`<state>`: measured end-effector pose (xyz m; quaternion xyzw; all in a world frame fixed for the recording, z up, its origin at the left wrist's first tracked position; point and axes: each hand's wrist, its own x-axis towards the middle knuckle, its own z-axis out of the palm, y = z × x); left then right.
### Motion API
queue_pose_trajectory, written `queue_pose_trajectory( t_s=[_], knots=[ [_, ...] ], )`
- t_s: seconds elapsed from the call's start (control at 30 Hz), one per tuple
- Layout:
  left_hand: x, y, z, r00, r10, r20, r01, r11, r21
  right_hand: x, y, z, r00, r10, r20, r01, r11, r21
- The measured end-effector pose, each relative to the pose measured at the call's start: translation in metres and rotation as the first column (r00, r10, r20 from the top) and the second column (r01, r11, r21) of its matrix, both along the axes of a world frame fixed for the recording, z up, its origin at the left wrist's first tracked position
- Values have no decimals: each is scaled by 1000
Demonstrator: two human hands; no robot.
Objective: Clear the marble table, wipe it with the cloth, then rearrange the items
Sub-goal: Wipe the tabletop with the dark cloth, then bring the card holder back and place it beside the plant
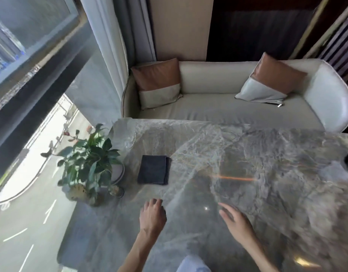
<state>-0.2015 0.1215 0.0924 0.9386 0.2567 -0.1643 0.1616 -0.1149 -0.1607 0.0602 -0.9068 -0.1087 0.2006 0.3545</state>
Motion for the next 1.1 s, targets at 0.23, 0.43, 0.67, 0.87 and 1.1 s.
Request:
queue_pose_trajectory(
  t_s=[0.23,0.43,0.67,0.87,1.1],
  knots=[
    [-24,-161,-4,994,-107,34,107,994,-7,-32,-208,9,990,102,98,-77,970,-230],
    [2,-284,9,949,-309,62,312,949,-39,-54,-338,38,993,-91,75,108,960,-258],
    [16,-373,7,905,-422,57,421,866,-269,-88,-388,64,878,-474,-60,466,878,-108],
    [26,-423,11,905,-426,11,403,845,-352,-100,-423,61,748,-616,-247,639,769,17],
    [85,-482,0,959,-281,-43,243,889,-389,-10,-489,64,785,-462,-413,541,836,93]
  ],
)
